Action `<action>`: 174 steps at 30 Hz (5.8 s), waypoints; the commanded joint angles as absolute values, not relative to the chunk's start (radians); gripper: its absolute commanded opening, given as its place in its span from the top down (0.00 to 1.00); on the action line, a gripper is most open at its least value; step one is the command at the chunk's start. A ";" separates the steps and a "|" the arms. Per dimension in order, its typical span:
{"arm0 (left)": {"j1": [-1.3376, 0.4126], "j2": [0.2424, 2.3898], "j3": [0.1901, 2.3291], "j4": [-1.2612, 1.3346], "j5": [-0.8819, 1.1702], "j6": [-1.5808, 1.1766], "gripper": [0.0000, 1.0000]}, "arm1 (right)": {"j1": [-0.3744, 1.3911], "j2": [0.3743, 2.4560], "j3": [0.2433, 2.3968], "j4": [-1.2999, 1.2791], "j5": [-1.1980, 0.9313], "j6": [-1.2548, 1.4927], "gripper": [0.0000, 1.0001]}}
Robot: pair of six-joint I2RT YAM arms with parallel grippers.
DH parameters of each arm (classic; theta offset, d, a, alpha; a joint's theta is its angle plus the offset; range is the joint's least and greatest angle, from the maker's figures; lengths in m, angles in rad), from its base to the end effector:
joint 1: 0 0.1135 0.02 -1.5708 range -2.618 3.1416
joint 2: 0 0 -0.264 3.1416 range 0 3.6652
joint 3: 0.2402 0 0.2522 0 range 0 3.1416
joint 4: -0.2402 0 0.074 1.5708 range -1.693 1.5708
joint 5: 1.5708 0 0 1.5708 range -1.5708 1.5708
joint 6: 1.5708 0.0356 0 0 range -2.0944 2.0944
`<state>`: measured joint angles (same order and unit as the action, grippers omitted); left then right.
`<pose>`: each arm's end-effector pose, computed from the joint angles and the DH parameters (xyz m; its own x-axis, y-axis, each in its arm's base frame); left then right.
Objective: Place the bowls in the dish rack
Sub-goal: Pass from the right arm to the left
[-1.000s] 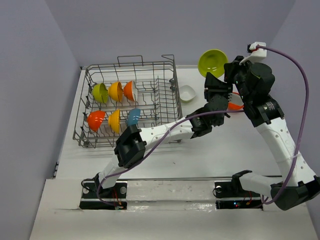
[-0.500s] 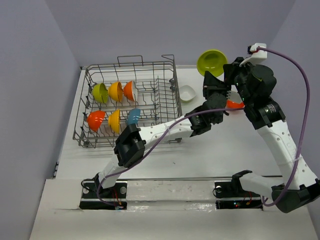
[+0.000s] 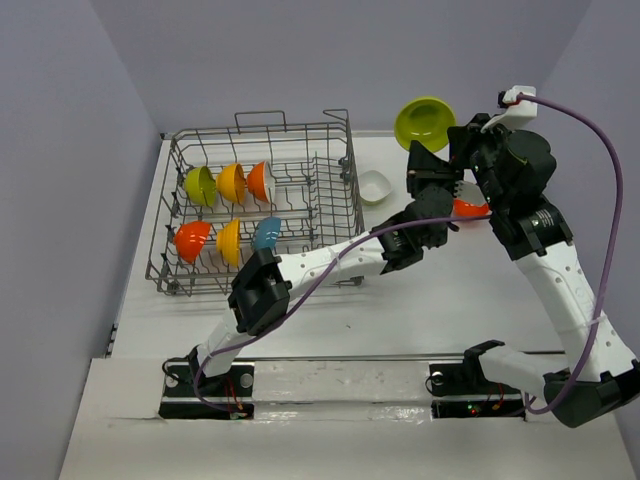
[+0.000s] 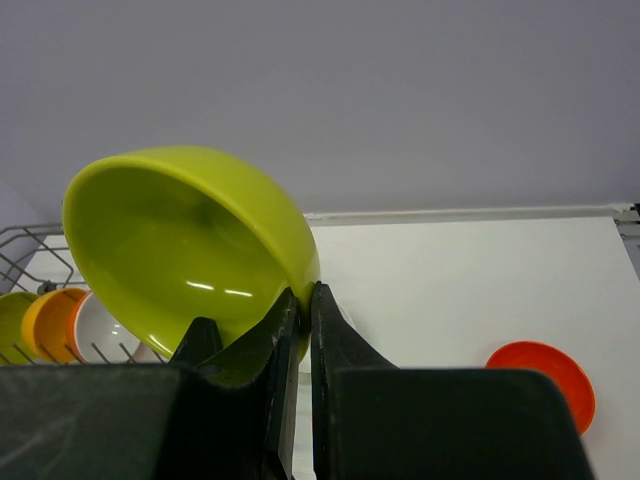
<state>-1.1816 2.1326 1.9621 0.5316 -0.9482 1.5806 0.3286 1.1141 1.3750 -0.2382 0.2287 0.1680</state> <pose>0.2168 -0.4524 0.3880 0.2498 0.9276 -0.2778 -0.1365 0.3178 0.9383 0.2235 0.0677 0.4741 0.0045 0.1736 -0.9848 -0.1020 0.9798 0.1722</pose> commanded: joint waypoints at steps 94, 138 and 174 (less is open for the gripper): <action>-1.160 2.011 1.913 0.816 -1.034 1.605 1.00 | 0.321 1.034 1.374 -0.216 0.218 0.183 0.99; -1.129 1.994 1.870 0.864 -1.037 1.628 1.00 | 0.321 0.989 1.358 -0.218 0.236 0.167 0.99; -1.134 1.953 1.812 0.900 -1.028 1.634 1.00 | 0.321 0.991 1.350 -0.212 0.230 0.172 0.99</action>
